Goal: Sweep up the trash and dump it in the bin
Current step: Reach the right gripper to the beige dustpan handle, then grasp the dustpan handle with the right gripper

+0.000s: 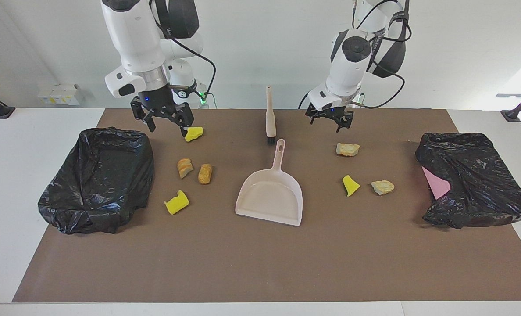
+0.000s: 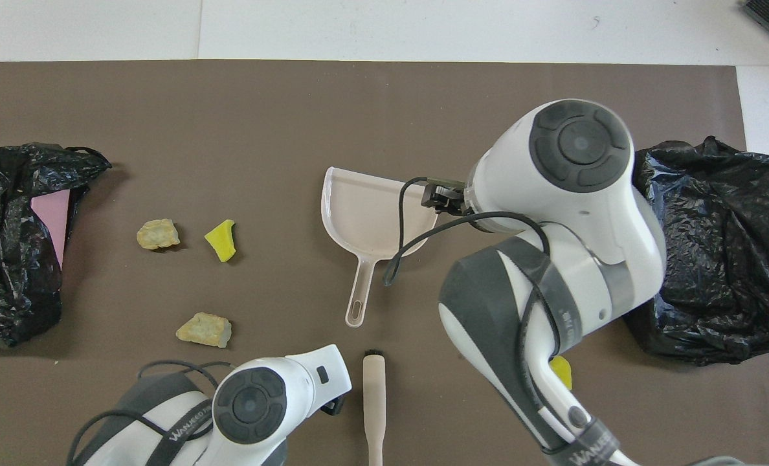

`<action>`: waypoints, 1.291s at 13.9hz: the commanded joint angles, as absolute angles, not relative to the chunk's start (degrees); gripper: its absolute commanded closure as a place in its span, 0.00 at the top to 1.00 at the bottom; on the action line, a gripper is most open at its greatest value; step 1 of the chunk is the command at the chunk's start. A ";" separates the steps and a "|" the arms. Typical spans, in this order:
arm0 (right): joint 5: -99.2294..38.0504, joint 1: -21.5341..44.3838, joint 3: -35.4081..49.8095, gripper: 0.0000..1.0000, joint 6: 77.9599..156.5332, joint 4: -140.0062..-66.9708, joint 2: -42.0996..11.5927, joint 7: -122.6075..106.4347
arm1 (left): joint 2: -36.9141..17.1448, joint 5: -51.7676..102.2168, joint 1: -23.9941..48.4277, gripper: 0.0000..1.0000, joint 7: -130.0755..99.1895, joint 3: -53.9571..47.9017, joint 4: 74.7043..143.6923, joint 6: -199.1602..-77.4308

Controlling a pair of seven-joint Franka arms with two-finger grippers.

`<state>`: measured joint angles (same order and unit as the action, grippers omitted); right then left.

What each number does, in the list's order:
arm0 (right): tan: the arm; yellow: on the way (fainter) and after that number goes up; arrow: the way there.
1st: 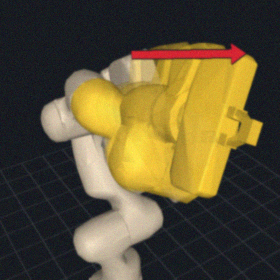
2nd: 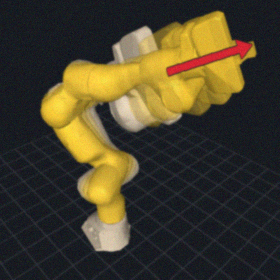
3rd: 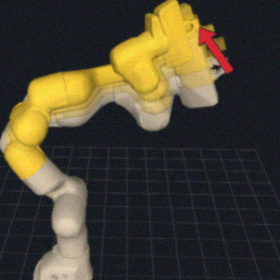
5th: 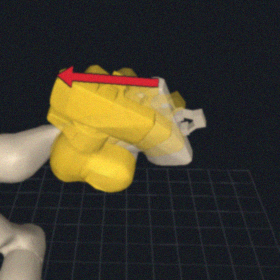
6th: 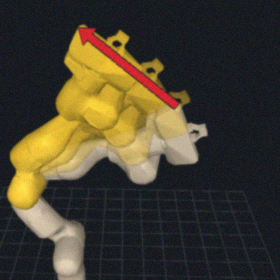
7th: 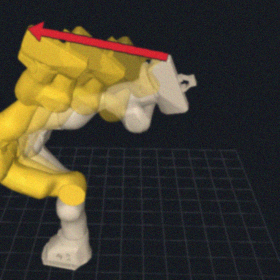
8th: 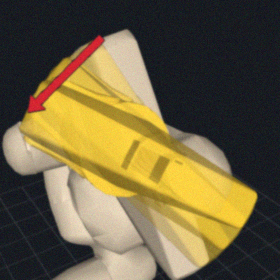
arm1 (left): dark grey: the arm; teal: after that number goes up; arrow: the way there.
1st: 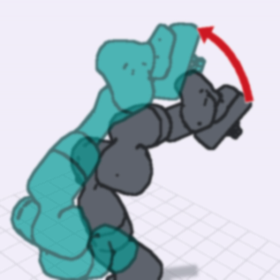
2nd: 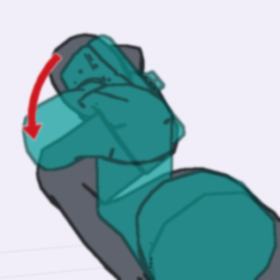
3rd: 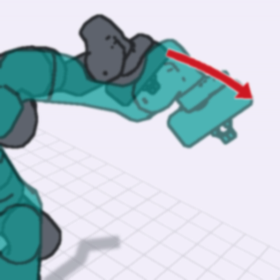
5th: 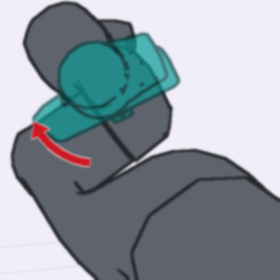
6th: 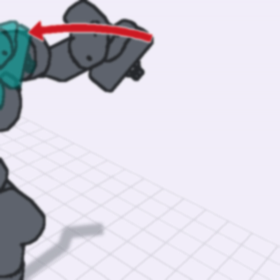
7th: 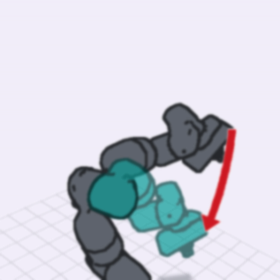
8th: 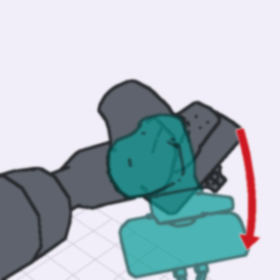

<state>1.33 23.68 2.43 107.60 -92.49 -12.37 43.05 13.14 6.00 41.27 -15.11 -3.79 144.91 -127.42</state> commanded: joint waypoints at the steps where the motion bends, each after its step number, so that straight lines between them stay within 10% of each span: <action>1: 1.14 27.32 2.11 1.00 109.59 -92.81 -14.93 48.23 | 19.42 6.68 48.32 1.00 -23.61 -2.81 150.03 -129.73; 9: 1.06 34.54 2.20 1.00 121.27 -95.01 -23.63 58.79 | 16.80 7.03 64.59 1.00 -46.13 -2.72 150.47 -137.45; 18: -4.66 36.04 3.51 1.00 121.64 -100.10 -22.15 58.10 | 9.84 7.03 66.36 1.00 -50.71 -3.43 147.40 -139.66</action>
<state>-2.62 36.06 3.16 121.51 -96.66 -24.90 58.24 10.79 6.41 64.90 -49.77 -4.10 148.68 -139.19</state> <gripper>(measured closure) 0.000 0.000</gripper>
